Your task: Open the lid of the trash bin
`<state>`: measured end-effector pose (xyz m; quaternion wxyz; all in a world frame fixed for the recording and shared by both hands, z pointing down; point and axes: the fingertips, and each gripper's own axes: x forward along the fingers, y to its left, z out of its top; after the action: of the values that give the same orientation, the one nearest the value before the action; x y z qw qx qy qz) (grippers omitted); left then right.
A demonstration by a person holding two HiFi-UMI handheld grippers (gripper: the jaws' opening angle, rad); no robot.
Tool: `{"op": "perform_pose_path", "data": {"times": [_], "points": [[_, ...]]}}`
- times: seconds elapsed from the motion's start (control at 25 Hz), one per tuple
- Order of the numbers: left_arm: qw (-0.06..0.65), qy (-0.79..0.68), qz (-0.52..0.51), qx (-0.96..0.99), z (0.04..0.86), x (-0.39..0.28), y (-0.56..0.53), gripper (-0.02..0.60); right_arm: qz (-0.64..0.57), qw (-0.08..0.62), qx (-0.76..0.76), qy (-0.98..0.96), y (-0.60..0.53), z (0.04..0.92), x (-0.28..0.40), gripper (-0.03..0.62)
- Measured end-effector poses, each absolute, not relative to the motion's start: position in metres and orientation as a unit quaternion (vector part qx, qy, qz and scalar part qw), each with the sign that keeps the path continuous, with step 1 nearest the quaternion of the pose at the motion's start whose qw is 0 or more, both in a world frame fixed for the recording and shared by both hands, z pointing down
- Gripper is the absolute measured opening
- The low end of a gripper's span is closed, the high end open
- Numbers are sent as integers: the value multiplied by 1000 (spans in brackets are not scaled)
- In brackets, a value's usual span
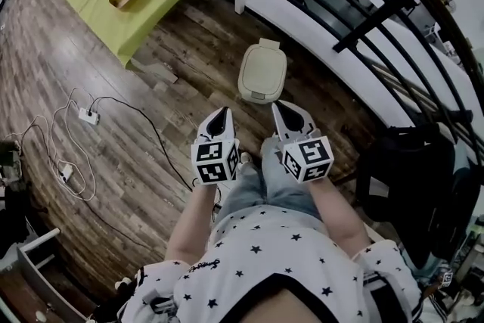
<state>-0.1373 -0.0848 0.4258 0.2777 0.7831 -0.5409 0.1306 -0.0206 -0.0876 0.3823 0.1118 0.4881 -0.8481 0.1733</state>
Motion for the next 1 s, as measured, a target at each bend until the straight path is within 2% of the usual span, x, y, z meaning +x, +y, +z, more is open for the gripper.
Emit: {"op": "perform_pose_path", "data": {"times": [1.0], "points": [[354,-511,217,752,659,-65,-149,11,209,183,440,-854,-144,542,18,-6]]}}
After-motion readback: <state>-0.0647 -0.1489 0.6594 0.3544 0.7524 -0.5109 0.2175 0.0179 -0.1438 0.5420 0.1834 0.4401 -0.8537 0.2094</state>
